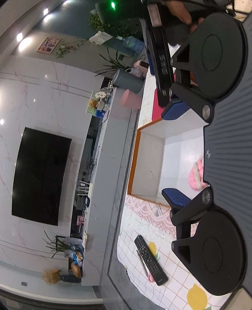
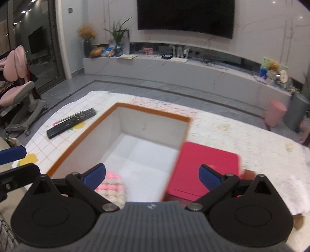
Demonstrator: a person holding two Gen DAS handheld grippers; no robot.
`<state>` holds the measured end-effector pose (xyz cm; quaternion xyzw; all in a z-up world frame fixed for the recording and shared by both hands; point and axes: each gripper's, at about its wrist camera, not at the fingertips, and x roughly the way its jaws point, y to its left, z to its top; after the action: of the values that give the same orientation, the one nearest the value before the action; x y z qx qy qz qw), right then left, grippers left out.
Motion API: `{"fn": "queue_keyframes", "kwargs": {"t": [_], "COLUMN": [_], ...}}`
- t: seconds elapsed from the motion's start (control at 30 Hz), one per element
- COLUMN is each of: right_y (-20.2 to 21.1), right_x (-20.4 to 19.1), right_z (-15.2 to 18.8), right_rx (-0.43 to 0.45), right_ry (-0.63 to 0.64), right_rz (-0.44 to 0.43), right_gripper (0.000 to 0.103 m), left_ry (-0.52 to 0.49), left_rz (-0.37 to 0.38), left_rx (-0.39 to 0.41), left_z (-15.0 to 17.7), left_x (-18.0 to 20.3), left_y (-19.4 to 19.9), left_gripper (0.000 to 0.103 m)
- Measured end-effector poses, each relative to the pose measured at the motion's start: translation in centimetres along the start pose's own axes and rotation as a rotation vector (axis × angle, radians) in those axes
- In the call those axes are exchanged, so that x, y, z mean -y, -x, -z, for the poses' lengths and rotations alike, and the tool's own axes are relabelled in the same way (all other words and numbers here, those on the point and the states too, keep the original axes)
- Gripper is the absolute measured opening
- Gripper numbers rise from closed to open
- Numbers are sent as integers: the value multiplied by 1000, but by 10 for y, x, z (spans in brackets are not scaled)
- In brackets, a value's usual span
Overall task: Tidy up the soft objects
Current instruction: 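Move both grippers back toward the pile of items beside the red box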
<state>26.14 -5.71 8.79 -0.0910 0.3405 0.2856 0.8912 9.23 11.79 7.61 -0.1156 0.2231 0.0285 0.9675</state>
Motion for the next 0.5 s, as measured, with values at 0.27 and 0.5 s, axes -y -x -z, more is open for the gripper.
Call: {"fn": "queue_keyframes", "kwargs": {"t": [0.27, 0.5], "right_y": [55, 84], "right_x": [47, 83], "right_z": [24, 57], "right_rx": [23, 8], "right_ry": [22, 72], "right_rz": [103, 192], "right_gripper": [100, 100], "left_ry": [-29, -34], "left_rz": [52, 134], "left_rx": [-16, -25], "left_z": [11, 30], "left_x": [29, 59], "left_y": [-6, -13], "left_gripper": [94, 94]}}
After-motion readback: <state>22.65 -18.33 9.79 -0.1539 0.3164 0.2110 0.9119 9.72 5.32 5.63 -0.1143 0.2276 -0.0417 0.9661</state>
